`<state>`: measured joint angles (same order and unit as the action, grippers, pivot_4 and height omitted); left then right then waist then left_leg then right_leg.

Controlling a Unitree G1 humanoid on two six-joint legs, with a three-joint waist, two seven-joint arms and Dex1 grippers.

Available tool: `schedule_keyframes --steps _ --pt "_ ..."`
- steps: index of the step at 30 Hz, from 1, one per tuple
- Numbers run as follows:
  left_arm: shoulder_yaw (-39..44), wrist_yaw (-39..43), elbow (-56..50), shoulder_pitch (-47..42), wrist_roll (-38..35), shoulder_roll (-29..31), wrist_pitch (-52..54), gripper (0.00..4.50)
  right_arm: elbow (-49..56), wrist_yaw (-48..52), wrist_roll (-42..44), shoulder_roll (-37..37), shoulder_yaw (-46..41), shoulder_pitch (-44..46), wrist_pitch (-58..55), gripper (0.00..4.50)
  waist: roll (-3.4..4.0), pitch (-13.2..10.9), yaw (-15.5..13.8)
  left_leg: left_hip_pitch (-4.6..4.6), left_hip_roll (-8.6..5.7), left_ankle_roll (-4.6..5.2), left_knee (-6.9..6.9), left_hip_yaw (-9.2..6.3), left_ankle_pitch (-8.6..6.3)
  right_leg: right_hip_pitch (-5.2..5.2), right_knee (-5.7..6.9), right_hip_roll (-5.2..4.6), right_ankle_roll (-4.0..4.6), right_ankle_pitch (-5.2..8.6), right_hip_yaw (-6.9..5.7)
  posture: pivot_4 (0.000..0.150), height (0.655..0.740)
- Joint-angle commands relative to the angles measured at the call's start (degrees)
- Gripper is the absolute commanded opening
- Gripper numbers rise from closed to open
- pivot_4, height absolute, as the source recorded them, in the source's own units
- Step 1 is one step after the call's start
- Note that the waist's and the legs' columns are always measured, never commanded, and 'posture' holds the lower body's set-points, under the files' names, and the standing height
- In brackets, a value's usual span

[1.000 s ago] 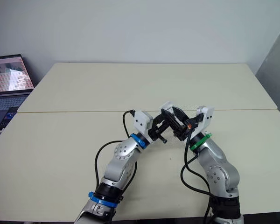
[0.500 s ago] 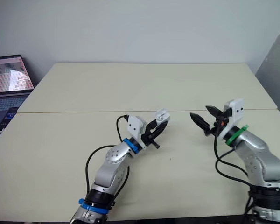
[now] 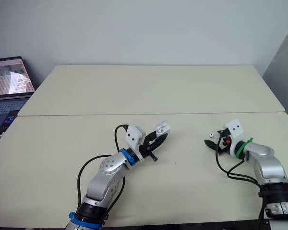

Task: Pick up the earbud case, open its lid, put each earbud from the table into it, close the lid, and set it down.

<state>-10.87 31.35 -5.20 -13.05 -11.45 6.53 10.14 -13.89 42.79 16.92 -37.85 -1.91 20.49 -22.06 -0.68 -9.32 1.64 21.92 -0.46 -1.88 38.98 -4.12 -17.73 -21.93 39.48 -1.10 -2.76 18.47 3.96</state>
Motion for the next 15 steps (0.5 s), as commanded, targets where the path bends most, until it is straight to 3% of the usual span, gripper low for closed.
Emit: schedule_keyframes --steps 1,8,15 --pt "0.21 -0.46 -3.28 0.00 -1.17 -0.37 0.17 0.76 0.73 2.29 -0.40 -0.35 -0.21 0.25 1.19 3.17 0.00 0.00 0.01 0.00 0.01 0.00 0.00 -0.01 0.00 0.00 0.00 0.00 0.00 0.00 0.00 0.150 0.7400" --pt "0.42 -0.65 -3.07 0.22 -1.33 -0.11 0.39 0.76 4.01 4.10 -2.26 -0.85 -0.02 -1.62 5.10 0.54 0.00 0.00 0.01 0.00 0.00 0.00 0.00 -0.01 0.00 0.00 0.00 0.00 0.00 0.00 -0.01 0.150 0.7400" --pt "0.25 -0.98 -3.07 0.64 -1.43 0.05 0.40 0.76 12.01 12.82 -2.08 -6.15 1.18 -6.20 7.30 0.42 0.00 0.00 -0.12 0.02 0.00 0.00 0.00 -0.02 0.00 0.00 -0.03 -0.01 0.00 0.00 -0.02 0.150 0.7400"
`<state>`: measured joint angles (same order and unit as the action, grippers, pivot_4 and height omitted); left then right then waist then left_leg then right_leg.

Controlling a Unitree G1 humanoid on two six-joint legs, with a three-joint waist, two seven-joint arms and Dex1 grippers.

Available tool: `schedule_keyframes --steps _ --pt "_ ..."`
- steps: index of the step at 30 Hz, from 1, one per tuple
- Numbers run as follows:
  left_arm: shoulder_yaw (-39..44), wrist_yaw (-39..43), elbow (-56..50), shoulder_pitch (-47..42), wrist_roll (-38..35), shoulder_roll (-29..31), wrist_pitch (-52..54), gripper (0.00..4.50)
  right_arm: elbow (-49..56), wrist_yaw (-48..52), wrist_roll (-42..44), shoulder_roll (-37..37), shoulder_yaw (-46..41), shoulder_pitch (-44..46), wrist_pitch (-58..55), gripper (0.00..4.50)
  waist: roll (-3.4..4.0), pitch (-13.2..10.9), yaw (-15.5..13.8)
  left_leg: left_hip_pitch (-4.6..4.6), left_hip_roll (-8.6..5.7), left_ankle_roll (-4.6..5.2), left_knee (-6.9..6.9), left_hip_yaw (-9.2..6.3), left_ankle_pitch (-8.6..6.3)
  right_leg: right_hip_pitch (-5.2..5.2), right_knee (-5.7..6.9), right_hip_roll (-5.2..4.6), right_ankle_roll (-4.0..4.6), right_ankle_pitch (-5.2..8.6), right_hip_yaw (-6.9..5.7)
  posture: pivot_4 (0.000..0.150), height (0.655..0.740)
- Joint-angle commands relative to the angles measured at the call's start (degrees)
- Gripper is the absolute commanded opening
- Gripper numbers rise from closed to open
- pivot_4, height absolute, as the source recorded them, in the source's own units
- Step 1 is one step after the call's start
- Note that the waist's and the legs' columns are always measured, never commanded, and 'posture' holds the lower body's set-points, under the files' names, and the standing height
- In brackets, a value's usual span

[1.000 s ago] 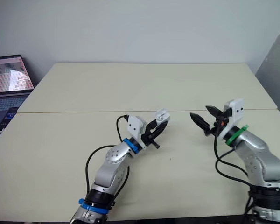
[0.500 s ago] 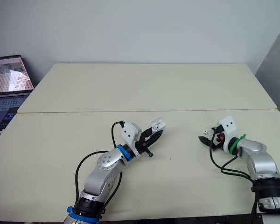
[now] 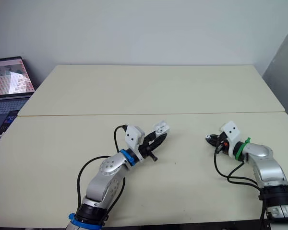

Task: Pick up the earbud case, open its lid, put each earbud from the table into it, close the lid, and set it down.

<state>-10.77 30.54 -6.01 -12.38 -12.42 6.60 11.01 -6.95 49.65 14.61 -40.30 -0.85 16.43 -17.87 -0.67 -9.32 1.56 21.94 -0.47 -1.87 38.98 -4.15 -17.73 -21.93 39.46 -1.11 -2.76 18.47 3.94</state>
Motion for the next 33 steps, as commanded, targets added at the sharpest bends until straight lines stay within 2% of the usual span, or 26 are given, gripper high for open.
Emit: schedule_keyframes --steps 1,5,9,13,20,27,33 --pt "0.16 -0.15 -2.30 0.05 -0.45 0.06 -0.48 0.76 6.55 9.02 0.14 -5.60 0.82 -3.68 4.55 0.42 0.00 0.00 -0.08 0.00 -0.02 0.00 0.00 0.01 0.00 0.00 0.00 -0.01 0.00 0.00 0.01 0.150 0.7400" --pt "0.20 0.05 -2.29 0.15 -0.45 0.40 -0.54 0.76 11.87 22.37 0.44 -15.05 3.74 -10.25 8.61 0.42 0.00 0.00 -0.25 -0.04 -0.02 0.01 0.01 -0.09 -0.01 0.14 -0.10 -0.02 0.00 0.00 -0.08 0.150 0.7400" --pt "0.09 0.15 -2.20 0.08 -0.51 0.60 -0.62 0.76 13.29 29.00 -1.36 -20.22 5.98 -12.04 13.54 0.42 -0.01 -0.01 0.00 -0.18 0.00 0.01 0.02 -0.07 -0.01 0.30 -0.17 -0.01 0.00 0.00 -0.08 0.150 0.7400" --pt "-0.21 0.20 -2.08 -0.10 -0.44 0.52 -0.68 0.76 11.07 32.53 -5.70 -22.55 8.65 -10.58 20.78 0.42 -0.02 -0.01 -0.02 -0.27 0.03 0.01 0.00 -0.21 -0.01 0.46 -0.26 0.02 0.00 0.00 -0.15 0.150 0.7400" --pt "-0.28 0.15 -2.22 0.02 -0.39 0.58 -0.74 0.76 5.75 32.57 -10.88 -21.79 10.85 -4.56 28.37 0.42 -0.03 -0.02 -0.23 -0.28 -0.01 -0.01 0.02 -0.22 0.01 0.56 -0.41 -0.04 -0.06 -0.03 -0.20 0.150 0.7400" --pt "-0.38 0.25 -2.15 -0.03 -0.41 0.53 -0.78 0.76 9.03 33.01 -10.25 -23.02 9.80 -3.02 25.63 2.83 -0.02 -0.01 -0.30 -0.25 -0.01 -0.02 0.02 -0.29 0.01 0.56 -0.41 -0.04 -0.05 -0.03 -0.17 0.150 0.7400" --pt "-0.25 0.42 -1.90 0.08 -0.43 0.72 -0.92 0.76 22.22 29.07 -11.51 -27.21 7.17 -6.48 5.81 2.83 0.00 0.00 -0.54 -0.22 0.00 -0.01 0.02 -0.34 0.00 0.54 -0.41 -0.06 -0.05 -0.03 -0.12 0.150 0.7400"
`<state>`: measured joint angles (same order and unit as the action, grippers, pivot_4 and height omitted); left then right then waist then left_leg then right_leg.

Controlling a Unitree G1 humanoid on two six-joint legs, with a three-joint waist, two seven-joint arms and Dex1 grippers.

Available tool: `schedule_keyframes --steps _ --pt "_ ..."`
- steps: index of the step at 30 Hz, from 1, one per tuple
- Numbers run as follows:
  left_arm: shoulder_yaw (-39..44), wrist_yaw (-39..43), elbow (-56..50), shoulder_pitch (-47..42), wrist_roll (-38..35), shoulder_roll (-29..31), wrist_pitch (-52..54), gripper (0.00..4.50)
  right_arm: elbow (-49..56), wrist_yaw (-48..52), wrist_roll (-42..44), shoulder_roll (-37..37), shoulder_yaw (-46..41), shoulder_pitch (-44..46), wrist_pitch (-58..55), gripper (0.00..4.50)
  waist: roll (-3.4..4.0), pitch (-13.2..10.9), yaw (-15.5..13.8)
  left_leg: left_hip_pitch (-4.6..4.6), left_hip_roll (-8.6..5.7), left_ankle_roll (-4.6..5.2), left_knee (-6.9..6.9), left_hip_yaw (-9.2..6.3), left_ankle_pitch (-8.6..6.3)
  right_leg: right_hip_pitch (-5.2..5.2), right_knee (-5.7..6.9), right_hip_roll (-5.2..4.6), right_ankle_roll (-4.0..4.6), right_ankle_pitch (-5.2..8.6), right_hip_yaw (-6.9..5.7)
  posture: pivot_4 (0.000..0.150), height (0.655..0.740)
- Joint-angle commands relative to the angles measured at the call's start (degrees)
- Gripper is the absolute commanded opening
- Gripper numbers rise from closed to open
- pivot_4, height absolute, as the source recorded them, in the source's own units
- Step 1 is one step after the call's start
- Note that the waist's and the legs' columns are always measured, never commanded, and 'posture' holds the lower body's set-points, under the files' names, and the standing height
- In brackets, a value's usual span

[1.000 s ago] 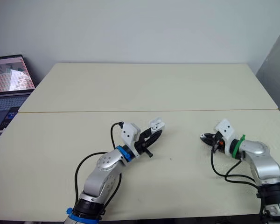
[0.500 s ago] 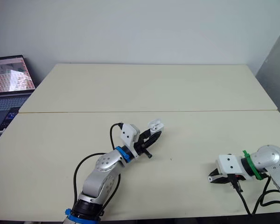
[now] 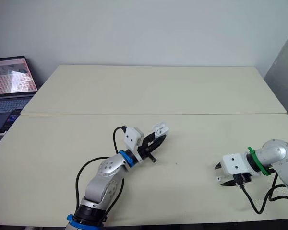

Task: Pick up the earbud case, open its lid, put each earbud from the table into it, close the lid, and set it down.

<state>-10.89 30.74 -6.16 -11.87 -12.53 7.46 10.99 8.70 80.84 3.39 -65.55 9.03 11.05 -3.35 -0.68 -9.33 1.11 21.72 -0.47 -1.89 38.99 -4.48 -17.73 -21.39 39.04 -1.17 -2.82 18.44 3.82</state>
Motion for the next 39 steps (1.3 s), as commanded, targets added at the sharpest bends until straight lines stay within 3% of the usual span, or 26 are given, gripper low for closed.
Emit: schedule_keyframes --steps 1,4,7,10,21,29,39 --pt "-0.15 0.19 -1.82 -0.40 -0.33 -0.15 -0.84 0.76 9.81 -4.78 -2.11 -2.00 -3.22 -2.38 -11.95 2.83 0.00 0.00 -0.12 0.01 0.00 0.00 0.00 -0.01 0.00 0.00 0.00 0.00 0.00 0.00 0.00 0.150 0.7400" --pt "-0.23 0.11 -1.93 -0.26 -0.32 -0.20 -0.81 0.76 16.14 -14.15 -18.41 -4.02 -1.23 -4.90 -12.67 2.83 0.01 0.01 -0.39 0.02 0.00 0.00 0.00 -0.03 0.00 0.00 0.00 0.00 0.00 0.00 -0.01 0.150 0.7400" --pt "-0.18 0.02 -1.88 -0.25 -0.29 -0.25 -0.95 0.76 22.39 -7.38 -9.94 -4.18 -1.69 -6.48 -24.39 3.20 0.01 0.01 -0.79 0.04 -0.03 -0.04 0.00 0.05 0.02 -0.05 0.00 0.00 0.00 0.00 -0.04 0.150 0.7400" --pt "-0.07 0.04 -1.68 -0.30 -0.30 -0.21 -1.11 0.76 25.00 -7.14 -9.22 -3.79 -0.75 -5.65 -31.71 3.38 0.00 0.00 -0.94 0.06 -0.02 -0.02 0.00 -0.03 0.01 -0.03 -0.04 0.00 0.00 0.00 -0.05 0.150 0.7400" --pt "-0.05 -0.07 -0.94 -0.80 -0.06 -0.36 -1.45 0.76 21.26 -8.65 -10.52 -3.98 3.36 -4.27 -34.12 3.38 -0.02 0.00 -1.00 0.03 -0.03 0.00 0.00 0.00 0.00 -0.01 -0.04 0.00 0.00 0.00 -0.11 0.150 0.7400" --pt "-0.17 -0.10 -1.36 -0.28 -0.02 -0.25 -1.39 0.76 23.01 -8.06 -10.37 -1.46 8.95 2.24 -40.56 3.38 -0.13 0.07 -0.83 0.00 0.01 0.00 0.00 -0.01 0.00 0.00 -0.03 0.03 0.00 0.00 -0.16 0.150 0.7400" --pt "-0.22 -0.54 -1.43 -0.15 0.14 -0.49 -1.48 0.76 21.62 -6.48 -12.06 -1.91 13.13 6.95 -36.65 3.38 -0.13 0.07 -0.93 0.03 -0.01 0.00 0.00 -0.02 0.00 -0.03 -0.04 0.00 0.00 0.00 -0.20 0.150 0.7400"
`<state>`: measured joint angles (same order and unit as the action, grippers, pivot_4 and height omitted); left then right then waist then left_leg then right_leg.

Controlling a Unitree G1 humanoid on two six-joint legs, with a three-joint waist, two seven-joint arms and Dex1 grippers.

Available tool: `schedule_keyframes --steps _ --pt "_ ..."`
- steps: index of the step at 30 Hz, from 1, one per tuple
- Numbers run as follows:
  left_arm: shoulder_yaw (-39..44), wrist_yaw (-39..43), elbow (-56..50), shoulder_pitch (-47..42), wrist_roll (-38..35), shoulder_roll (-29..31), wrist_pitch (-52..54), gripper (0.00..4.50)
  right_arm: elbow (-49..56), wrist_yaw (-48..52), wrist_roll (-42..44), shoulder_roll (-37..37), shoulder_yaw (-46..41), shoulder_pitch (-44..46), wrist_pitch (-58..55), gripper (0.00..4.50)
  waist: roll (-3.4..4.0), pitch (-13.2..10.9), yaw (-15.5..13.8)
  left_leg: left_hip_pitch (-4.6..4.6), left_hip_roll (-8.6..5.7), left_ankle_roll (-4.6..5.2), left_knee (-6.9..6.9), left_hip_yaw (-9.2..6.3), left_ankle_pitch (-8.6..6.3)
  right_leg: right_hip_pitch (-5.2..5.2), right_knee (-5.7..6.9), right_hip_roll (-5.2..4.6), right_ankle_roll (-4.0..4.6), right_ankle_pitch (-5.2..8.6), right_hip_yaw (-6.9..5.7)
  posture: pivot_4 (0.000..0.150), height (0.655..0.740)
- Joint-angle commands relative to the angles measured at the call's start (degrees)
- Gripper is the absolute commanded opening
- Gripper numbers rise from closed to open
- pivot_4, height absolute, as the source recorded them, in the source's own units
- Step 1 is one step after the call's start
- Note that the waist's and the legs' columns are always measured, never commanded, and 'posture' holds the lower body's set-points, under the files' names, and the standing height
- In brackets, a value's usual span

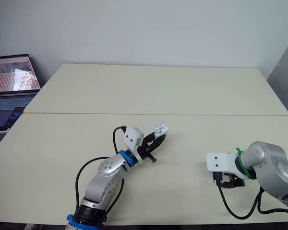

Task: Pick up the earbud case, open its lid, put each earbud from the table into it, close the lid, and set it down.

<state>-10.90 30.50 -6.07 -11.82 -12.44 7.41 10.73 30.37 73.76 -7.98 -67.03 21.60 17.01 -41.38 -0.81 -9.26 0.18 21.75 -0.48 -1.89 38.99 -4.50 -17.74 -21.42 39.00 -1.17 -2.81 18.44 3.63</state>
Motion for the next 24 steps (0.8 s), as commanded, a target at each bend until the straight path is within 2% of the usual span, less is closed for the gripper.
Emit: schedule_keyframes --steps 1,4,11,24 --pt "-0.20 -0.32 -1.53 -0.17 0.05 -0.44 -1.21 0.76 -0.22 0.66 -0.67 -0.47 0.61 1.12 1.53 3.38 0.00 0.00 0.00 0.00 0.00 0.00 0.00 0.00 0.00 0.00 0.00 0.00 0.00 0.00 0.00 0.150 0.7400" --pt "-0.17 -0.39 -1.58 -0.13 0.10 -0.44 -1.19 0.76 -0.49 0.94 -0.66 -0.65 0.58 1.29 1.68 2.50 0.00 0.00 0.00 0.00 0.00 0.00 0.00 0.00 0.00 0.00 0.00 0.00 0.00 0.00 0.00 0.150 0.7400" --pt "-0.16 -0.38 -1.70 -0.02 0.06 -0.38 -1.08 0.76 -0.32 1.58 -0.81 -1.44 0.21 1.09 1.82 0.07 0.00 0.00 -0.02 0.00 0.00 0.00 0.00 0.00 0.00 0.00 0.00 0.00 0.00 0.00 0.00 0.150 0.7400" --pt "-0.13 -0.13 -1.51 -0.21 0.03 -0.28 -1.09 0.76 1.26 0.59 2.80 -1.30 -4.13 1.14 0.86 0.01 0.00 0.00 -0.03 0.01 0.00 0.00 0.00 0.01 0.00 -0.01 0.00 0.00 0.00 0.00 0.00 0.150 0.7400"
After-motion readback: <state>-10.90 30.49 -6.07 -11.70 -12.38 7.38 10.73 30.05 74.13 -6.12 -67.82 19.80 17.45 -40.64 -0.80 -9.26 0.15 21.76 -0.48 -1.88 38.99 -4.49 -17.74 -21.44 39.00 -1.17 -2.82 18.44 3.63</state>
